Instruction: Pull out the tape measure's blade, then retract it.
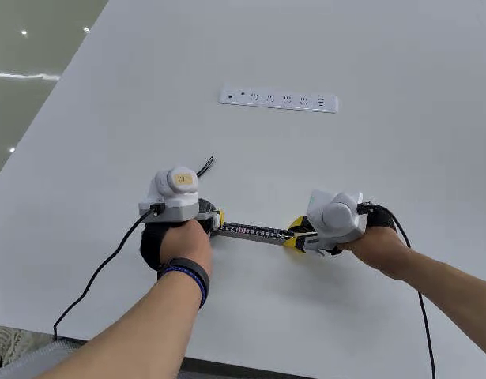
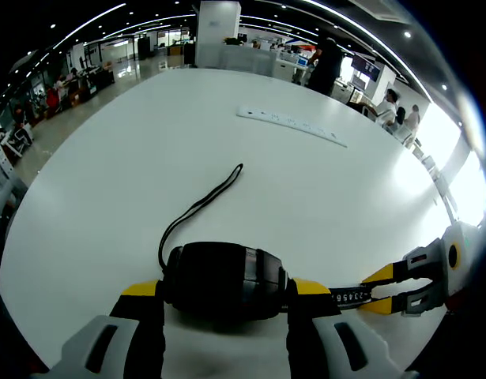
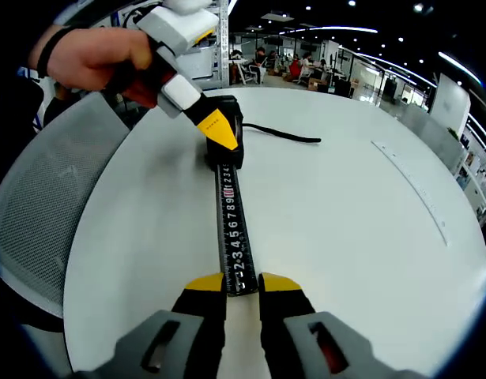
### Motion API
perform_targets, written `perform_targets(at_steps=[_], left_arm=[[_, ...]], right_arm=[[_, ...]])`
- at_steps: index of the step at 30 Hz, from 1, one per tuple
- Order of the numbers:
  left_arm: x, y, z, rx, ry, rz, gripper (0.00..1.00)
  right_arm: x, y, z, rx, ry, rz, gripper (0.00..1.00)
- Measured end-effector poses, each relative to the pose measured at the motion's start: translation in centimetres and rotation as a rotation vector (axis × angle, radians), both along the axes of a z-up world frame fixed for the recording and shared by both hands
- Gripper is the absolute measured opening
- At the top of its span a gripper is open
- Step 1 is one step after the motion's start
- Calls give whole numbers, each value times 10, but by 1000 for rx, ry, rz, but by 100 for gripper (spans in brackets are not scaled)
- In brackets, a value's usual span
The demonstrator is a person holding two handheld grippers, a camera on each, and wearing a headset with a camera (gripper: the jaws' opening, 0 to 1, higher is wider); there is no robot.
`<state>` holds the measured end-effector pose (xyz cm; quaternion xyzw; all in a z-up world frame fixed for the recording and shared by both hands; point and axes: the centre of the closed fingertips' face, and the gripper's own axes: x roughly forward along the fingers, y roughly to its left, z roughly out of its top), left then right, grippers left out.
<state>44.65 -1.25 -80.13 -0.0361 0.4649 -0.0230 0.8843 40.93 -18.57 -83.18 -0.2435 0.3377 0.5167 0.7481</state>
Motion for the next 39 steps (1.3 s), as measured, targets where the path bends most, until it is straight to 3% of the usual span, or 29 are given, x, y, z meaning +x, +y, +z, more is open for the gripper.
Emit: perform_targets(at_steps=[19,30,35,39], left_arm=[[3,0,-2,-8,0,7,59],[3,-1,-3,-8,-4,13,60],[4,-1,-2,-12,-23,12,61],[4,-1,-2,-14,-15,11,62]], right_arm=[[5,20,-1,8,3,20,15],[6,22,-2,11,14,13,15],[5,21,-1,26,14,9,15],[5,21,-1,30,16,8,15]])
